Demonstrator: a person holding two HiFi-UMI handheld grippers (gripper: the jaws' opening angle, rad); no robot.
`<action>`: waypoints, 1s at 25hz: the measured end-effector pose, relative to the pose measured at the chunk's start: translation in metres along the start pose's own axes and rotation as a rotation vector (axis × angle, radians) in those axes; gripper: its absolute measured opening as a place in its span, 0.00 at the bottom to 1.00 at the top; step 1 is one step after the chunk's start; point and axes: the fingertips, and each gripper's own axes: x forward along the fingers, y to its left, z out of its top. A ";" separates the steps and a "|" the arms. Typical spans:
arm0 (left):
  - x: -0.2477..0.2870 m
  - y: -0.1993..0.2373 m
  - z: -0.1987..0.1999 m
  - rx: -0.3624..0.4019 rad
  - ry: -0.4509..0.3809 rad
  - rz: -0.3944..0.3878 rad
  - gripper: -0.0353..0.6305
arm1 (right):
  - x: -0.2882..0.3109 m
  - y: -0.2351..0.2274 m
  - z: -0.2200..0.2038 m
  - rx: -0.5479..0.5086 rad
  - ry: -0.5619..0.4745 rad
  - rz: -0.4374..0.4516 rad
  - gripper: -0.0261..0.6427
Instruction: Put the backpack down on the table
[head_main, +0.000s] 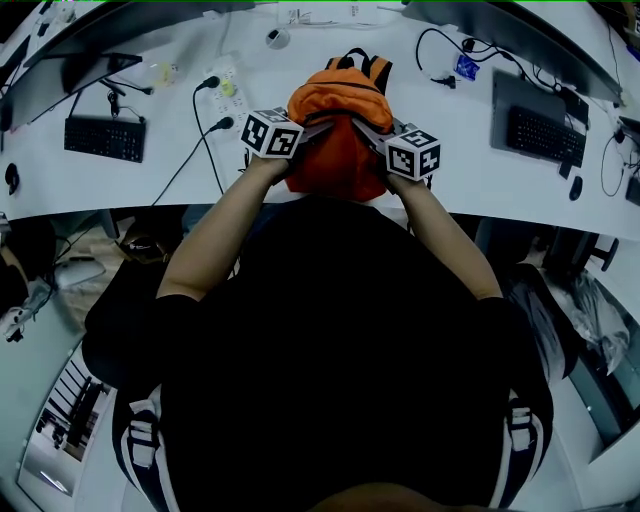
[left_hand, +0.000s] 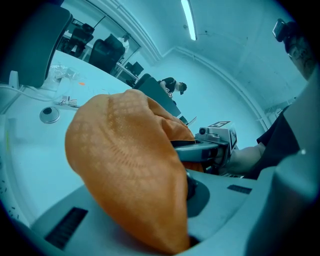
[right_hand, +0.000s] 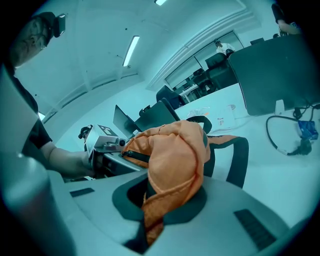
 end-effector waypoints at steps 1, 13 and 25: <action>0.001 0.003 0.001 0.002 0.002 0.003 0.10 | 0.002 -0.002 0.001 0.000 0.004 -0.001 0.08; 0.017 0.044 -0.002 -0.038 0.039 0.029 0.10 | 0.031 -0.034 -0.004 -0.021 0.065 -0.034 0.08; 0.032 0.073 -0.005 -0.090 0.047 0.064 0.10 | 0.055 -0.064 -0.012 0.004 0.116 -0.049 0.08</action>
